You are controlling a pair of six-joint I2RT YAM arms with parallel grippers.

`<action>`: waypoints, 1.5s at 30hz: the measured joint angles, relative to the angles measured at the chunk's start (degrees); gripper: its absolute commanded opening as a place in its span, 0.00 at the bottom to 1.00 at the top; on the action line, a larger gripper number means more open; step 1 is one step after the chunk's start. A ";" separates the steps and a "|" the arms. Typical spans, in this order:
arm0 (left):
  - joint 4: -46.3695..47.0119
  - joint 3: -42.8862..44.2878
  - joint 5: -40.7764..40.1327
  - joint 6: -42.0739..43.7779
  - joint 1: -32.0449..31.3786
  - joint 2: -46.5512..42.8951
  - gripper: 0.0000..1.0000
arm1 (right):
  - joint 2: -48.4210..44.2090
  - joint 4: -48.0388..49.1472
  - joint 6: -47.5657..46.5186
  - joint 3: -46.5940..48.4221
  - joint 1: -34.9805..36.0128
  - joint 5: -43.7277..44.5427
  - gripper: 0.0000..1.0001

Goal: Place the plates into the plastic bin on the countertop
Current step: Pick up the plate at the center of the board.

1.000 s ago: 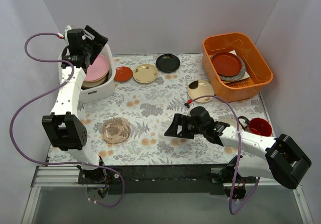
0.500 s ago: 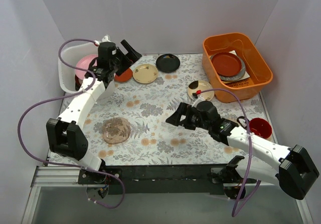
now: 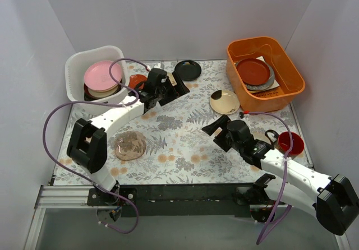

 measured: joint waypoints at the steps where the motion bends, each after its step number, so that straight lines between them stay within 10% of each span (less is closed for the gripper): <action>1: 0.52 -0.26 0.13 -0.31 -0.55 1.33 0.89 | -0.13 -0.28 0.46 -0.20 -0.17 0.22 0.94; 45: 10.99 23.76 9.60 -10.01 -8.85 39.45 0.58 | -15.85 -14.12 -7.08 10.01 -3.15 5.16 0.97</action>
